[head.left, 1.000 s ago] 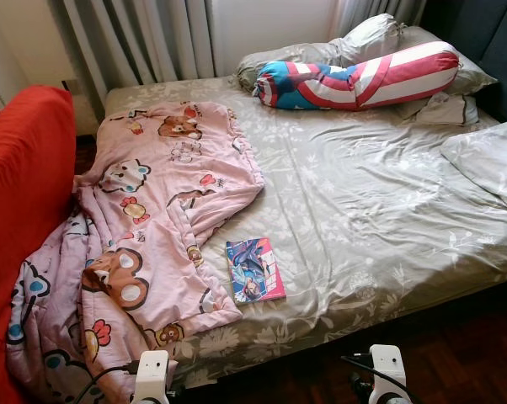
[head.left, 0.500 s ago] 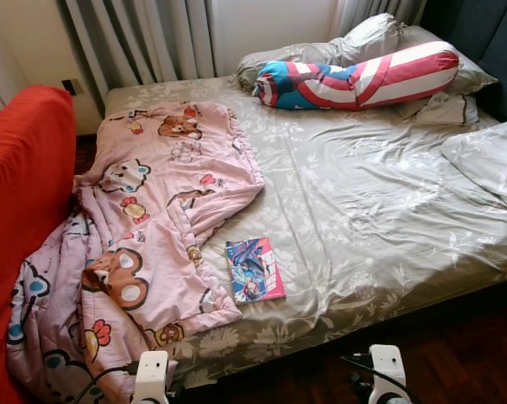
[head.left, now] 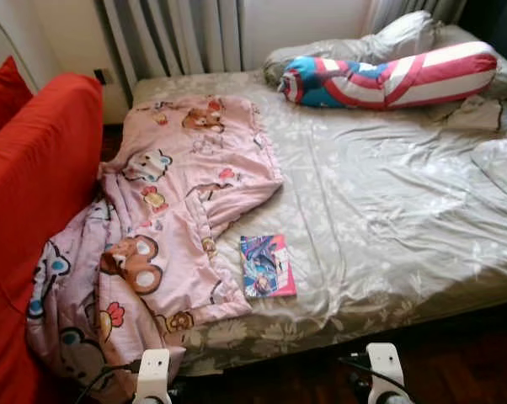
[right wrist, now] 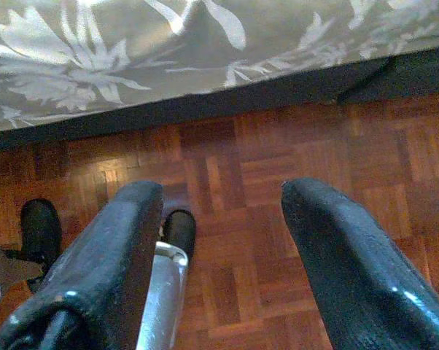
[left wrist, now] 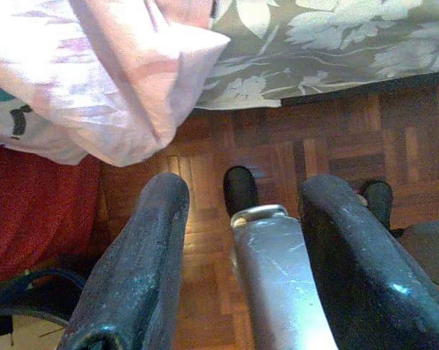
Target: Clean up the room
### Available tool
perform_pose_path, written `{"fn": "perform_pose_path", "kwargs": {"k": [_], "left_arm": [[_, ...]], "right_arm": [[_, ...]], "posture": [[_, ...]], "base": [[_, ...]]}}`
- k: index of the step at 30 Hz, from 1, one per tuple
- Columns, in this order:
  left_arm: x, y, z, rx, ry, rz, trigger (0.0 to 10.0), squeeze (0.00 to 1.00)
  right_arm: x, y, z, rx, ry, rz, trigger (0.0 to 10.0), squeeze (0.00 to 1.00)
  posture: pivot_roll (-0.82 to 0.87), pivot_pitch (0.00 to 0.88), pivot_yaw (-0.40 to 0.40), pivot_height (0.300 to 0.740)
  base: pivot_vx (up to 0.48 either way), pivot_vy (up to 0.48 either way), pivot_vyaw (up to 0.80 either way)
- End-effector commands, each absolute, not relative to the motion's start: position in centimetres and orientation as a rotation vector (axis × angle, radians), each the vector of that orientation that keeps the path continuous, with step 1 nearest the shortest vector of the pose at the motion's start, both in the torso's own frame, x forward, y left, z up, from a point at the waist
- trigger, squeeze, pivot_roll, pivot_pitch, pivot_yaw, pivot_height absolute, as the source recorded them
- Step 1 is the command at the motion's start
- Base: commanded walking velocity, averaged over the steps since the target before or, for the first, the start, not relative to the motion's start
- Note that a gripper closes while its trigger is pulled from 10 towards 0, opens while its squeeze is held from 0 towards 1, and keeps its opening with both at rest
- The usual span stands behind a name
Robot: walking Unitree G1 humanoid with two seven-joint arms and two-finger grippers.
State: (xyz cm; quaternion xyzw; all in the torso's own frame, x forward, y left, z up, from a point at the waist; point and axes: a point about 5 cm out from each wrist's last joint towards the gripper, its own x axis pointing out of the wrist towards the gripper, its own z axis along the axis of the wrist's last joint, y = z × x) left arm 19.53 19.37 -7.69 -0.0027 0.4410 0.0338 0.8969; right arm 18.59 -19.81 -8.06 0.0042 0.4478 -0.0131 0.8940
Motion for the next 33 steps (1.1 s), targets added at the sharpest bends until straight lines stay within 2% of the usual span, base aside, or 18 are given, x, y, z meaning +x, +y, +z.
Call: {"fn": "perform_pose_path", "kwargs": {"k": [1, 8, 15, 21, 33], "left_arm": [[19.2, 19.59, -7.85, -0.015, 0.928, 0.083, 10.0, 0.0], [19.46, 19.53, -7.72, -0.017, 0.92, 0.084, 10.0, 0.0], [19.49, 19.44, -7.72, -0.018, 0.92, 0.083, 10.0, 0.0], [19.49, 19.39, -7.73, -0.018, 0.919, 0.081, 10.0, 0.0], [19.44, 19.58, -7.74, -0.024, 0.925, 0.088, 10.0, 0.0]], "right_arm": [[18.35, -19.86, -8.18, 0.02, 0.937, -0.033, 10.0, 0.0], [18.35, -19.84, -8.18, 0.008, 0.941, -0.022, 10.0, 0.0], [18.43, -19.85, -8.15, -0.035, 0.947, 0.011, 10.0, 0.0], [18.43, -19.84, -8.14, -0.039, 0.948, 0.018, 10.0, 0.0], [18.51, -19.8, -8.11, -0.052, 0.947, 0.036, 10.0, 0.0]], "posture": [[-0.12, 0.072, -0.019, 0.74], [-0.12, 0.071, -0.019, 0.74], [-0.12, 0.068, -0.019, 0.74], [-0.12, 0.064, -0.019, 0.74], [-0.12, 0.071, -0.019, 0.74]], "base": [[0.0, 0.0, 0.0], [0.0, 0.0, 0.0], [0.249, 0.0, 0.0], [0.269, 0.0, 0.54], [0.277, 0.0, 0.05]]}}
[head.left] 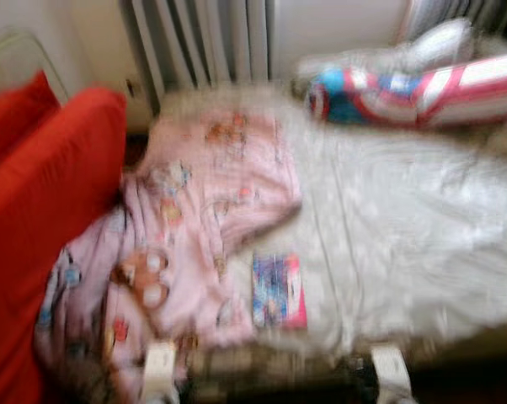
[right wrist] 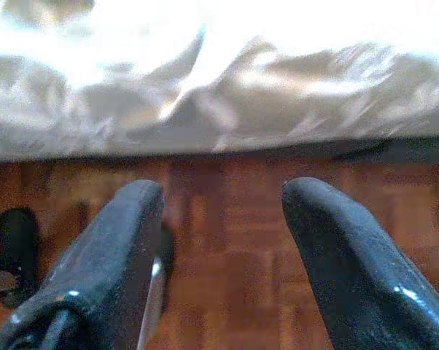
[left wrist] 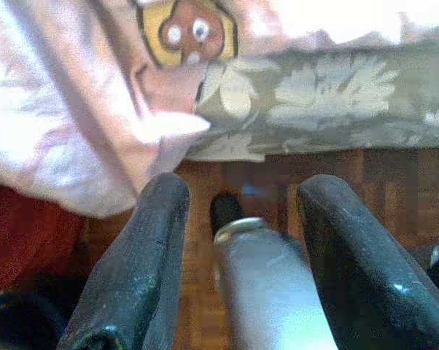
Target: Clean up the room
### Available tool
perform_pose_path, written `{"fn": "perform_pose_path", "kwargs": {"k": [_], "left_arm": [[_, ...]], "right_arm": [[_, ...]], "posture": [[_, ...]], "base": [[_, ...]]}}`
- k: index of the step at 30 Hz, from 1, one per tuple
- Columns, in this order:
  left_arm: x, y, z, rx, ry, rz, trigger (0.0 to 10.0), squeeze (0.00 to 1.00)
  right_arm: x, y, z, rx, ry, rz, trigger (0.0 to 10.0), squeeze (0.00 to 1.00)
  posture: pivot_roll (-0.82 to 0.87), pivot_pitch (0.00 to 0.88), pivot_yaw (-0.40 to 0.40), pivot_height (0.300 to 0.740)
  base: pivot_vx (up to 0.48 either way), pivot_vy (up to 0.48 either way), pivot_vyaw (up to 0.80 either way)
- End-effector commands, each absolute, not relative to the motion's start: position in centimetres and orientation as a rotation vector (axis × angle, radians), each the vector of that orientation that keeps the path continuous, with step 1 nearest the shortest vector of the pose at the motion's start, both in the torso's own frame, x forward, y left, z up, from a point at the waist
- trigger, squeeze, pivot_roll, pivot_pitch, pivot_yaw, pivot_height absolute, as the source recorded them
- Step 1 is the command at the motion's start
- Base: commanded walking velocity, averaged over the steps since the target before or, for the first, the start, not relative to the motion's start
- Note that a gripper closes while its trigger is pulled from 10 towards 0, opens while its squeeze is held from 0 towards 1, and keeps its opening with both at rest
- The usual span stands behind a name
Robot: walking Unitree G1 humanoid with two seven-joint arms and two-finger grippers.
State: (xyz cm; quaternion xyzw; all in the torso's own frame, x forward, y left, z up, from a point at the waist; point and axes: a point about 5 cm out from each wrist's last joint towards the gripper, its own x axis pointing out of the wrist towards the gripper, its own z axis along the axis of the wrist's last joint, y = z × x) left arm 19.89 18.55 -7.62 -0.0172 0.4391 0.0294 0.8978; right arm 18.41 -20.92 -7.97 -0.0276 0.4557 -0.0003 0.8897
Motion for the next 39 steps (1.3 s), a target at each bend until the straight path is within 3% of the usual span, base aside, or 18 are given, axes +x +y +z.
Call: {"fn": "perform_pose_path", "kwargs": {"k": [1, 7, 17, 29, 39], "left_arm": [[19.46, 19.59, -7.73, -0.025, 0.925, 0.089, 10.0, 0.0], [19.49, 19.62, -7.68, -0.034, 0.913, 0.09, 10.0, 0.0], [19.27, 19.53, -7.81, -0.034, 0.917, 0.088, 10.0, 0.0], [19.13, 19.62, -7.87, -0.03, 0.924, 0.086, 10.0, 0.0], [19.29, 19.74, -7.73, -0.002, 0.905, 0.063, 10.0, 0.0]], "right_arm": [[18.53, -19.78, -8.09, -0.055, 0.946, 0.04, 10.0, 0.0], [18.63, -19.71, -8.03, -0.05, 0.936, 0.047, 10.0, 0.0], [18.71, -19.68, -7.97, -0.046, 0.927, 0.06, 10.0, 0.0], [18.79, -19.62, -7.92, -0.051, 0.922, 0.071, 10.0, 0.0], [18.68, -19.62, -7.94, 0.041, 0.894, -0.006, 10.0, 0.0]], "posture": [[-0.12, 0.072, -0.018, 0.74], [-0.13, 0.072, -0.017, 0.74], [-0.13, 0.073, -0.018, 0.74], [-0.13, 0.074, -0.018, 0.74], [-0.13, 0.073, -0.014, 0.74]], "base": [[0.281, 0.0, 0.8], [0.094, 0.0, 0.76], [0.0, 0.0, 0.0], [0.0, 0.0, 0.8], [0.0, 0.0, 0.0]]}}
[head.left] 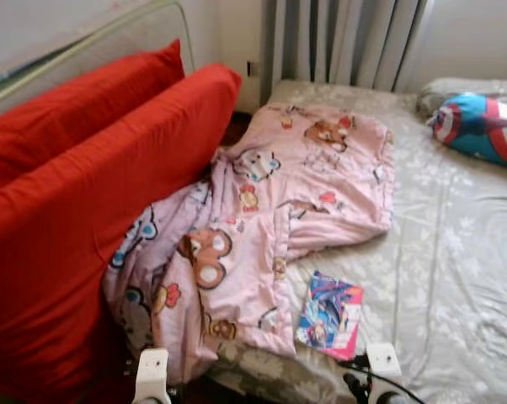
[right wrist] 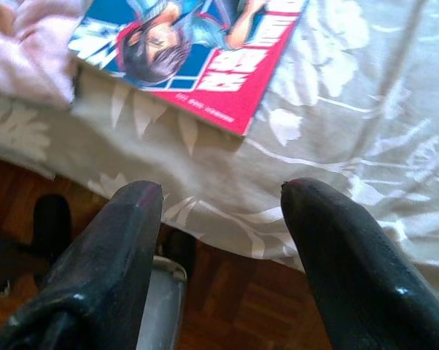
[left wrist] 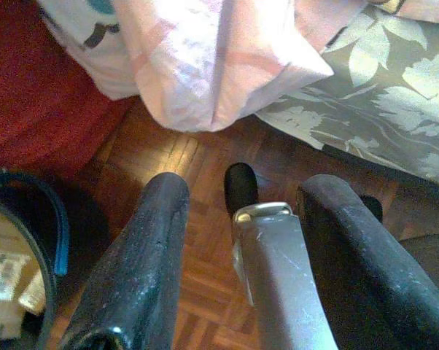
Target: Clean up the room
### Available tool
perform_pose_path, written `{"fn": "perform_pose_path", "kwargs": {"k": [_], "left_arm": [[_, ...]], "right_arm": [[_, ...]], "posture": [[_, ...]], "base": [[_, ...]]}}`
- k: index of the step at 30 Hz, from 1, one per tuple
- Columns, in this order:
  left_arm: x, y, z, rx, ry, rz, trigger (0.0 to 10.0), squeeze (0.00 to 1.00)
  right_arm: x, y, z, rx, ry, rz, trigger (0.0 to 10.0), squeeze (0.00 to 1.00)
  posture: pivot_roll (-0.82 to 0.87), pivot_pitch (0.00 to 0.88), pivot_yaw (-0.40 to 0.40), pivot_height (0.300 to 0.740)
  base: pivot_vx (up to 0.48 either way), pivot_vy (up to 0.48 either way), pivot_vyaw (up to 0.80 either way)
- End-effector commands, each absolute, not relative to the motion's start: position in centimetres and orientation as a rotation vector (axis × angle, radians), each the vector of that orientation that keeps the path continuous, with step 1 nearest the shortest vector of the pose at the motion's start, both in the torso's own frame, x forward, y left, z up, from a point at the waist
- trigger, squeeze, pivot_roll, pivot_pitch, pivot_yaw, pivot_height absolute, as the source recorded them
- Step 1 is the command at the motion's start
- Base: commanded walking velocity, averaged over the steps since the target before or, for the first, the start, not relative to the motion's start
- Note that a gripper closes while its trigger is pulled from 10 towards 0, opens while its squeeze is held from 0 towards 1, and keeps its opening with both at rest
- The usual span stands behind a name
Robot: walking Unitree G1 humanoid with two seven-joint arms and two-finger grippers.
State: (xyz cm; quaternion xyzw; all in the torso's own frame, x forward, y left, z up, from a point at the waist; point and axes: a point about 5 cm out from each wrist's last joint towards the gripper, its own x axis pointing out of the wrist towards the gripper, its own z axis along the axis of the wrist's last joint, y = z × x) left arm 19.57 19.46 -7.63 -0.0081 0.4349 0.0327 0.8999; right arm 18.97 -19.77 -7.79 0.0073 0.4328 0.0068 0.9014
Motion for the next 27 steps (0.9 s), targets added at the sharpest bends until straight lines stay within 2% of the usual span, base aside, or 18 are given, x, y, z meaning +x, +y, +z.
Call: {"fn": "perform_pose_path", "kwargs": {"k": [1, 2, 8, 10, 14, 22, 25, 27], "left_arm": [[19.4, 19.7, -7.7, -0.015, 0.897, 0.066, 10.0, 0.0], [19.4, 19.7, -7.7, -0.015, 0.897, 0.066, 10.0, 0.0], [24.7, 19.4, -3.8, -0.041, 0.577, 0.041, 10.0, 0.0], [24.9, 19.3, -3.6, -0.04, 0.566, 0.038, 10.0, 0.0], [26.5, 19.4, -1.5, -0.035, 0.399, 0.026, 10.0, 0.0], [24.7, 20.1, -1.7, -0.014, 0.315, 0.043, 10.0, 0.0], [24.1, 20.1, -1.7, -0.003, 0.289, 0.043, 10.0, 0.0], [23.6, 19.9, -1.5, -0.004, 0.257, 0.038, 10.0, 0.0]], "right_arm": [[18.7, -19.6, -7.9, 0.045, 0.89, -0.012, 10.0, 0.0], [18.7, -19.6, -7.9, 0.045, 0.89, -0.012, 10.0, 0.0], [19.1, -19.7, -7.4, 0.104, 0.785, -0.051, 10.0, 0.0], [19.1, -19.7, -7.4, 0.105, 0.78, -0.052, 10.0, 0.0], [19.4, -19.7, -7.0, 0.109, 0.714, -0.045, 10.0, 0.0], [19.8, -19.8, -6.4, 0.076, 0.631, -0.022, 10.0, 0.0], [25.2, -18.2, -1.8, 0.032, 0.315, 0.028, 10.0, 0.0], [25.8, -17.8, -0.7, 0.026, 0.237, 0.052, 10.0, 0.0]], "posture": [[-0.13, 0.074, -0.014, 0.74], [-0.13, 0.074, -0.014, 0.74], [-0.13, 0.072, -0.01, 0.74], [-0.13, 0.072, -0.01, 0.74], [-0.13, 0.062, -0.008, 0.74], [-0.14, 0.05, -0.016, 0.74], [-0.13, 0.047, -0.019, 0.74], [-0.13, 0.039, -0.024, 0.74]], "base": [[0.0, 0.0, 0.0], [0.0, 0.0, 0.0], [0.0, 0.0, 0.0], [0.0, 0.0, 0.0], [0.0, 0.0, 0.0], [0.0, 0.0, 0.0], [0.0, 0.0, 0.0], [0.0, 0.0, 0.0]]}}
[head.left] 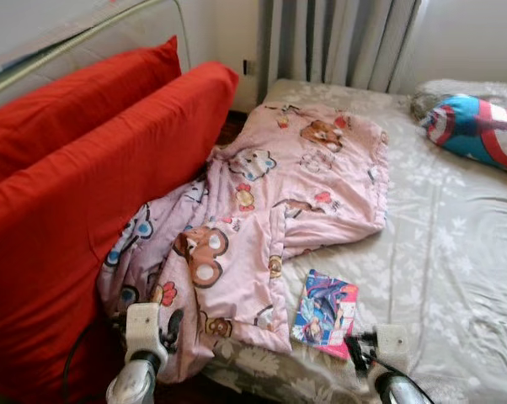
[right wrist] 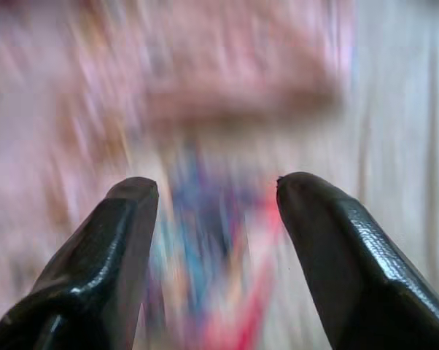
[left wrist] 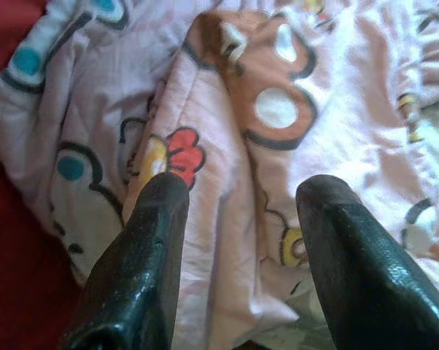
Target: Clean up the room
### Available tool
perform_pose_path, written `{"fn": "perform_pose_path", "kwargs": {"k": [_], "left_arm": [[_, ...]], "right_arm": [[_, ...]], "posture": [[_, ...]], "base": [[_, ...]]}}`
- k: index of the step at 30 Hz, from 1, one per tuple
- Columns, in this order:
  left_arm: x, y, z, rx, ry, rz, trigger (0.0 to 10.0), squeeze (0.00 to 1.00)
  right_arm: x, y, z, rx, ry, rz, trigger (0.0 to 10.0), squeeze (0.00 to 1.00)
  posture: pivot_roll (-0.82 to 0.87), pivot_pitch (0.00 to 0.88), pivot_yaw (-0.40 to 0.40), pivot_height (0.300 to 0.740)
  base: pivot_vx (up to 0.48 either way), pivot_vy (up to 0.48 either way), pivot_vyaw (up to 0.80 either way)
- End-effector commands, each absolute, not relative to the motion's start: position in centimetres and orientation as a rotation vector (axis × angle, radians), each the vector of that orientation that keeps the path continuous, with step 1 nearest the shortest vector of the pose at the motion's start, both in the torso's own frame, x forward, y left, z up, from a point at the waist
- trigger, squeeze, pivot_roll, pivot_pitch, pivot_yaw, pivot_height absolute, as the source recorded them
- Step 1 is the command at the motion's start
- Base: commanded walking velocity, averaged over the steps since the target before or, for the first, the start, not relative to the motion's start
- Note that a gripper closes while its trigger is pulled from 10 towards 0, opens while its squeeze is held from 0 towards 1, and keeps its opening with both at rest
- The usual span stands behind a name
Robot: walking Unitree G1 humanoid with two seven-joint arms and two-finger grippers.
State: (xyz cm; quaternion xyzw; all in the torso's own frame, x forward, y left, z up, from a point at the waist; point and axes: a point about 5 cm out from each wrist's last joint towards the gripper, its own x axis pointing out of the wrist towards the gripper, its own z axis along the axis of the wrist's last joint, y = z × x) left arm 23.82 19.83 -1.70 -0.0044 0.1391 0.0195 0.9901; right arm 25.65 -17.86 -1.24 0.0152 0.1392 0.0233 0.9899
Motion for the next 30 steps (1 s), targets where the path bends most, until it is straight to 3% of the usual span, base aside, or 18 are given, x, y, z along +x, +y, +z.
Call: {"fn": "perform_pose_path", "kwargs": {"k": [1, 9, 14, 23, 30], "left_arm": [[23.5, 19.9, -1.4, -0.004, 0.248, 0.039, 10.0, 0.0], [23.6, 20.2, 0.7, 0.024, 0.11, 0.038, 10.0, 0.0], [22.1, 21.0, 2.2, 0.072, 0.05, 0.064, 10.0, 0.0], [23.7, 20.7, 4.8, 0.052, -0.057, 0.059, 10.0, 0.0], [24.1, 20.0, 5.1, 0.031, -0.025, 0.043, 10.0, 0.0]], "right_arm": [[25.7, -17.6, -0.7, 0.026, 0.23, 0.061, 10.0, 0.0], [24.8, -16.6, -0.3, 0.033, 0.147, 0.068, 10.0, 0.0], [24.1, -17.2, -0.3, 0.008, 0.14, 0.022, 10.0, 0.0], [24.3, -17.6, 0.5, 0.02, 0.102, -0.024, 10.0, 0.0], [24.1, -16.8, 0.8, 0.034, 0.092, -0.015, 10.0, 0.0]], "posture": [[-0.13, 0.038, -0.024, 0.74], [-0.14, 0.021, -0.026, 0.74], [-0.13, 0.014, -0.033, 0.74], [-0.12, 0.0, -0.033, 0.74], [-0.13, 0.008, -0.017, 0.74]], "base": [[0.0, 0.0, 0.0], [0.0, 0.0, 0.0], [0.0, 0.0, 0.0], [0.0, 0.0, 0.0], [0.0, 0.0, 0.0]]}}
